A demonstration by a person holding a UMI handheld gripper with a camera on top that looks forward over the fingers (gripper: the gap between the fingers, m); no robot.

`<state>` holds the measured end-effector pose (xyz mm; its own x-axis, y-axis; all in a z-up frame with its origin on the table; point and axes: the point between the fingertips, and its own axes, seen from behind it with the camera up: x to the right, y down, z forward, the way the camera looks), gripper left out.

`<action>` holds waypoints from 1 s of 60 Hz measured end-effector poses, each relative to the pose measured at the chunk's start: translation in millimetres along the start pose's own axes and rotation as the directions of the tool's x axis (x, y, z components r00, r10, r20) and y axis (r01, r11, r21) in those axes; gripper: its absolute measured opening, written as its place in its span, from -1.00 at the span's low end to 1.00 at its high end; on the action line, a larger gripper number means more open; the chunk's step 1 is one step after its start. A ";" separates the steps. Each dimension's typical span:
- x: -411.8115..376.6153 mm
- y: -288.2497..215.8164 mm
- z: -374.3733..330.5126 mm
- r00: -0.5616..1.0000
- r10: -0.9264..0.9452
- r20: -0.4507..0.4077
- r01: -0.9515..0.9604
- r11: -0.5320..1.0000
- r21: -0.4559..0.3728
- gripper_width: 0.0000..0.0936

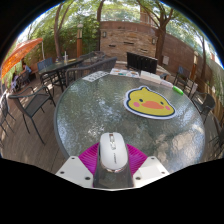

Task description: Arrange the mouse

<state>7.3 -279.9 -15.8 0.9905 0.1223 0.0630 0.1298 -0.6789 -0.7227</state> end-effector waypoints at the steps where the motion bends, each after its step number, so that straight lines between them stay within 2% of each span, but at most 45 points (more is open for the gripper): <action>1: -0.2 -1.8 -1.6 1.000 -0.001 0.002 0.001 1.000 0.000 -0.16; 8: -6.3 -46.0 -19.9 1.000 0.000 0.013 -0.001 0.998 0.068 -0.19; 22: 28.0 -250.9 -76.1 0.998 0.054 0.032 -0.062 0.922 0.382 -0.19; 27: 68.4 -289.7 -56.9 0.994 0.104 0.022 -0.104 0.904 0.414 -0.19; 29: 78.1 -292.4 -45.3 0.993 0.117 0.010 -0.110 0.905 0.410 -0.20; 33: 112.0 -288.1 0.3 0.989 0.149 -0.016 -0.135 0.928 0.348 -0.21; 36: 125.8 -254.1 45.5 0.985 0.169 -0.035 -0.151 0.943 0.296 -0.20; 37: 135.4 -262.0 48.3 0.984 0.173 -0.042 -0.155 0.950 0.271 -0.20; 42: 156.6 -236.3 95.7 0.983 0.170 -0.073 -0.157 0.974 0.162 -0.21; 44: 152.1 -194.9 116.2 0.981 0.177 -0.080 -0.164 0.976 0.141 -0.20; 49: 172.7 -187.5 138.9 0.977 0.182 -0.107 -0.174 0.981 0.081 -0.19; 60: 169.0 -152.9 164.5 0.975 0.206 -0.082 -0.206 0.978 -0.001 0.16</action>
<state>147.4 -36.4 -7.8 0.9964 -0.0797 -0.0306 -0.0773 -0.6899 -0.7197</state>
